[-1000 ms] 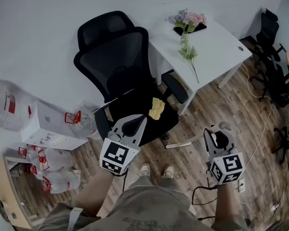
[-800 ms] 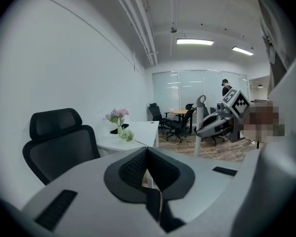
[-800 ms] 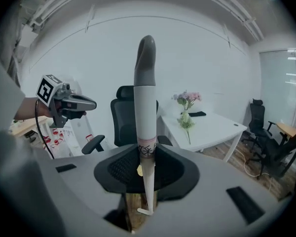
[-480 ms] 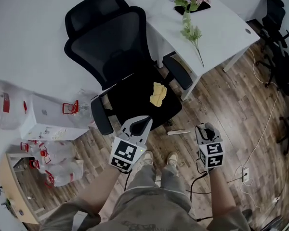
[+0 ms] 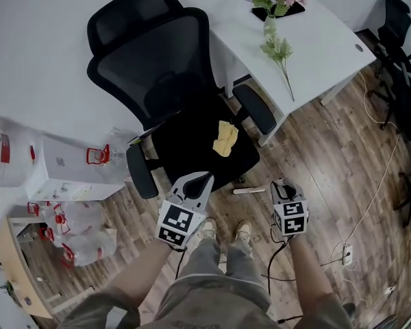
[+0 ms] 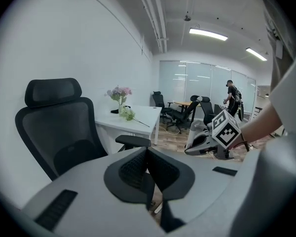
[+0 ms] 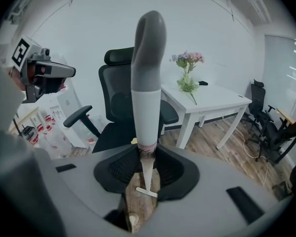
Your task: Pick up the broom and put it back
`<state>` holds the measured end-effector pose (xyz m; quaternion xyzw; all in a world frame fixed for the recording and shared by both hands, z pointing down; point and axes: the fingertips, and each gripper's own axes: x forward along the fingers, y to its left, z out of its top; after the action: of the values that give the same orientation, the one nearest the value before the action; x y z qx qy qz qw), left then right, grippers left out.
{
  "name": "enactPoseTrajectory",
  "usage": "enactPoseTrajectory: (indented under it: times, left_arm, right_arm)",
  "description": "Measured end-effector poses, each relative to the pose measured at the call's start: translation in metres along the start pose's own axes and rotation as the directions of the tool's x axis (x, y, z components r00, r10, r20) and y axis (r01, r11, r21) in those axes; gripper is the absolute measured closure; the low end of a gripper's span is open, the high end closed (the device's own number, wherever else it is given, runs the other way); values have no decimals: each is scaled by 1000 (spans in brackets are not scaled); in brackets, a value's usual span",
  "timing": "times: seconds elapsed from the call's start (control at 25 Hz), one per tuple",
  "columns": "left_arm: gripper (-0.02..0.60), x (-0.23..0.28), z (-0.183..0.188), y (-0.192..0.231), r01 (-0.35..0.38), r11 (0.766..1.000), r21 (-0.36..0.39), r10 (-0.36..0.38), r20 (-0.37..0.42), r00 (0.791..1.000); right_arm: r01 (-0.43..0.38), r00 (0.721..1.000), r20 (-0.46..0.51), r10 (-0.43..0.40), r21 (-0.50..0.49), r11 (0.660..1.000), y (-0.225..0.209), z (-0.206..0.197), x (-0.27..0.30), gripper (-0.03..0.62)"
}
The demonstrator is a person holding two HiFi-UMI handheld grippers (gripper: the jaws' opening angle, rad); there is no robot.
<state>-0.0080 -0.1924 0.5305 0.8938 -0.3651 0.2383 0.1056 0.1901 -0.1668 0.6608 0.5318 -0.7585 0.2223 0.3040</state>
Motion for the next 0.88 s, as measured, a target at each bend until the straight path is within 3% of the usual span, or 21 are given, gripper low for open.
enactPoseTrajectory:
  times: [0.2, 0.64, 0.88]
  left_arm:
    - [565, 26, 6, 10, 1, 1000, 11, -1, 5, 1000]
    - [565, 96, -4, 41, -7, 998, -68, 5, -21, 1000]
    - [565, 113, -24, 53, -9, 997, -76, 6, -37, 999]
  right_arm:
    - [-8, 999, 48, 9, -15, 1000, -9, 29, 39, 473]
    - [23, 978, 204, -28, 26, 999, -41, 79, 114, 470]
    - [23, 985, 169, -24, 8, 1000, -49, 79, 152, 470]
